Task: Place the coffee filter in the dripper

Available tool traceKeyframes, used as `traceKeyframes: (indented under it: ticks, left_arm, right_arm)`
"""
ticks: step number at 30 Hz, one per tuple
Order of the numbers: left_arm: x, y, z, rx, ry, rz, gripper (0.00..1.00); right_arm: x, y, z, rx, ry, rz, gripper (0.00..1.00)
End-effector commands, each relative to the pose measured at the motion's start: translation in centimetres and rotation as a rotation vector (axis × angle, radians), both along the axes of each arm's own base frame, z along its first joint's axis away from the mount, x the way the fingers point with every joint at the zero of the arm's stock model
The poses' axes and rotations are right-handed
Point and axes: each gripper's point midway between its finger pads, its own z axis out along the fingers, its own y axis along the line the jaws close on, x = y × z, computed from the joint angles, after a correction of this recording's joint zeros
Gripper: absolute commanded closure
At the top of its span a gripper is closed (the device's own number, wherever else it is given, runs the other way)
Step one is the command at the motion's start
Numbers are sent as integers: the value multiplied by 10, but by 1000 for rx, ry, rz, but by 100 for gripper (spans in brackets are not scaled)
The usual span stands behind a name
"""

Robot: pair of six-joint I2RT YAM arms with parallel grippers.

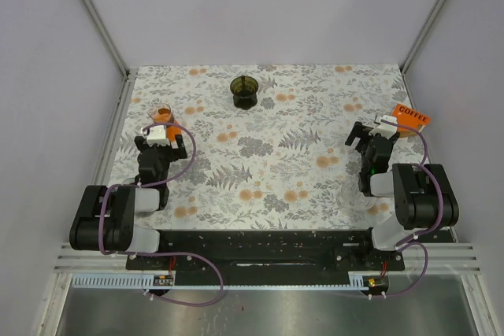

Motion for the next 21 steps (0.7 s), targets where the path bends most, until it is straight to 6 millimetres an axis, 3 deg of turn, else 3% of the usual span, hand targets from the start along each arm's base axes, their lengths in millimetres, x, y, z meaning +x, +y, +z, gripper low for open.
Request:
traceKeyframes:
  ticks: [1, 6, 10, 14, 16, 21]
  left_arm:
    - [11, -3, 26, 3, -84, -19, 1]
    - [11, -3, 26, 1, -84, -20, 1]
    - [10, -3, 26, 1, -86, -21, 1]
    - [17, -7, 37, 8, -29, -44, 1]
    - [21, -20, 49, 36, 10, -145, 1]
    - [21, -24, 61, 105, 129, -211, 4]
  right_arm:
    - [4, -4, 14, -9, -48, -18, 1]
    - [5, -2, 13, -11, -35, -5, 1]
    - [-1, 1, 26, -15, -78, 13, 1]
    - [-7, 0, 56, -15, -78, 9, 1]
    - [-6, 4, 75, 50, -76, 3, 1]
    - [0, 49, 133, 152, -83, 236, 0]
